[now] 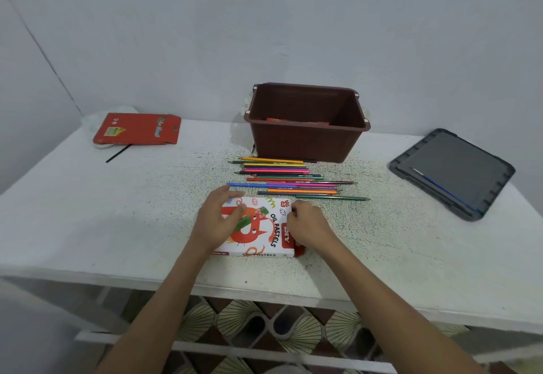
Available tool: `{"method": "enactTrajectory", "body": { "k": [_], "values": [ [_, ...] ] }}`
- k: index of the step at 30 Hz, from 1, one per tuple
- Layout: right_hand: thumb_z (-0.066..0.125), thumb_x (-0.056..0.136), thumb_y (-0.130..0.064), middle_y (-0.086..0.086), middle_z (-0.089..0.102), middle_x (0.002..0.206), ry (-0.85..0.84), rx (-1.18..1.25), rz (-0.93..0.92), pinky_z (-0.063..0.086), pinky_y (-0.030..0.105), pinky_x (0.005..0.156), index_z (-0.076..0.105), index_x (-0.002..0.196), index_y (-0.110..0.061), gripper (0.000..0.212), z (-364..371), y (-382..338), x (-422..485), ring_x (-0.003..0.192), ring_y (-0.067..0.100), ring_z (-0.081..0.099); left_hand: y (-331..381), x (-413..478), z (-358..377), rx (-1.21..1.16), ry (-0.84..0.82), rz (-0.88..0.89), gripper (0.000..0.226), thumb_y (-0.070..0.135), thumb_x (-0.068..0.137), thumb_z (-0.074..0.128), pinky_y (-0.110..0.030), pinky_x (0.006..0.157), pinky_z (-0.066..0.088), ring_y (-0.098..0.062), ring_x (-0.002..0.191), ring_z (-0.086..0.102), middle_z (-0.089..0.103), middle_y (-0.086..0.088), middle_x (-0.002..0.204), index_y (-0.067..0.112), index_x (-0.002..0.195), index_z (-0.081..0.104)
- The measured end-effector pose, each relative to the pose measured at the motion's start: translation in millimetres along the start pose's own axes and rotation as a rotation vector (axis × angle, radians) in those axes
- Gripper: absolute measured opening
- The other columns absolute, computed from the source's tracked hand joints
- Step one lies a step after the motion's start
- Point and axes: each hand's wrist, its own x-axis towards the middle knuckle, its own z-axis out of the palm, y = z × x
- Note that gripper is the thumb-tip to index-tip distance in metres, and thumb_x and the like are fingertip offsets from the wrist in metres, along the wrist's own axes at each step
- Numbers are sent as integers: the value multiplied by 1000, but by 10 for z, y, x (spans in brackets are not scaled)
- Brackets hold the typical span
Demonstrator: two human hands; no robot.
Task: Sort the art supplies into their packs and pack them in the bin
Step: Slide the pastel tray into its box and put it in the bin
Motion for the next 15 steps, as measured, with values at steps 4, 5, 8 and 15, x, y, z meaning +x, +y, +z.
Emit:
{"method": "enactTrajectory", "body": {
  "k": [4,5,8,15],
  "values": [
    [35,101,-14,13,67,85,-49,101,65,61,40,60,60,98,0,29,-90,-8,-21,62,26,70,22,-32,-35,-14,126,-14,27,27,95,60,-47,91,54,-25,130,47,44,-4,147,26,122,61],
    [37,100,-15,15,68,85,-19,90,56,60,41,60,61,97,3,30,-106,-12,-21,64,28,70,29,-34,-32,23,165,-11,28,27,95,60,-43,94,52,-25,129,47,47,-7,144,22,122,61],
    [41,98,-15,20,68,86,48,94,27,56,47,62,61,91,9,31,-80,-12,-7,73,35,69,37,-37,-32,128,202,-88,36,32,94,61,-37,91,47,-26,123,50,51,-12,134,17,127,58],
    [44,98,-14,5,53,70,26,75,28,33,24,47,47,71,-10,27,61,-19,-24,55,13,46,119,-160,21,323,123,-172,53,46,94,55,-37,87,48,-26,120,49,54,-11,131,21,139,45]
  ]
}}
